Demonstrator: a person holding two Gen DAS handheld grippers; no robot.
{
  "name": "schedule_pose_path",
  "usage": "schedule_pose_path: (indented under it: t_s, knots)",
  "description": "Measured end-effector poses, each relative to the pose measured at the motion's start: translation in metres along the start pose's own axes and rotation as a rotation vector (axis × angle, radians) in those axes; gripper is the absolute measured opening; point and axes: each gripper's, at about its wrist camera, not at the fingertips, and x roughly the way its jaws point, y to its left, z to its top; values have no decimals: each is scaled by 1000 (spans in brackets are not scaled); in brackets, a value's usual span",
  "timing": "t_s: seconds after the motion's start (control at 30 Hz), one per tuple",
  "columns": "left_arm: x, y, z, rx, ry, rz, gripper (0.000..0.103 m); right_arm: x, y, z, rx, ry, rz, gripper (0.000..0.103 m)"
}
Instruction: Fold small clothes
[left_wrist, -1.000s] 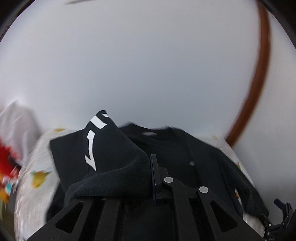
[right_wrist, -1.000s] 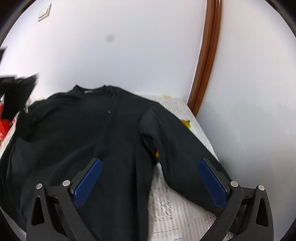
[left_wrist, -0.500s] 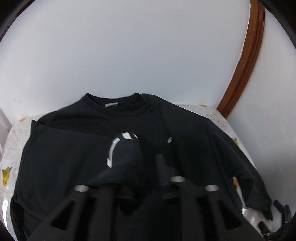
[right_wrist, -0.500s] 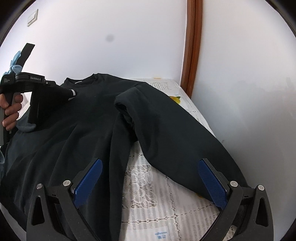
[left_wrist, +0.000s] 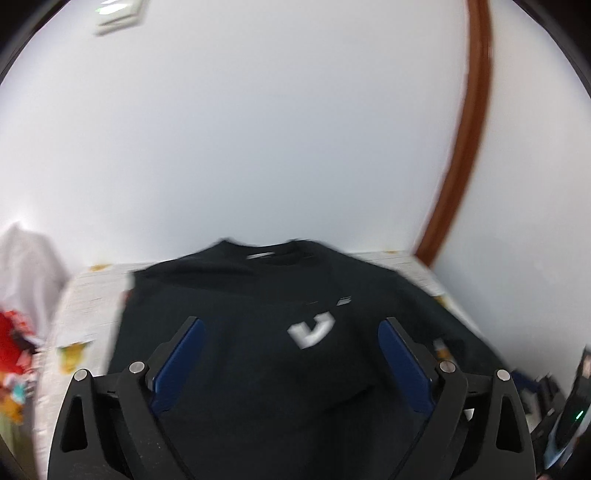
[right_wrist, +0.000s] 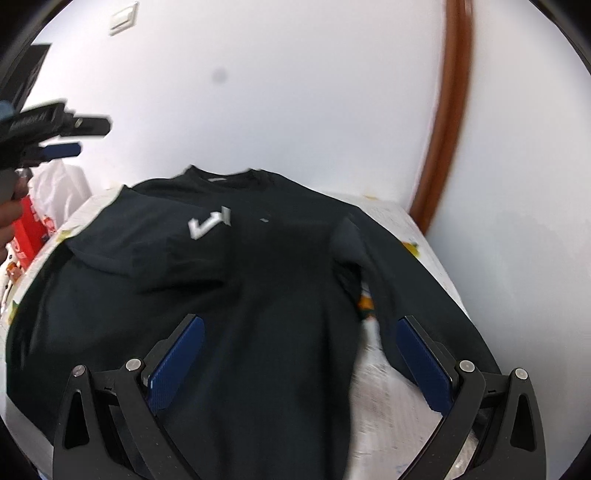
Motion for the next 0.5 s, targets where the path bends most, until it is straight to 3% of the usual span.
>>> schedule_pose_path:
  t_s: [0.17,0.3,0.4,0.5]
  knots:
    - [-10,67,-38,-43,86,164,95,28,59,28,-65,16,81,90]
    - [-5,102,-84,-27,181,260,95,76,111,43,-137,72,169,90]
    - [-3,120,-122,-9,222,297,95,120,147,45,-165,151,227,90]
    - [-1,127,-152,4,239,308,95,159,164,48,-137,205,212,90]
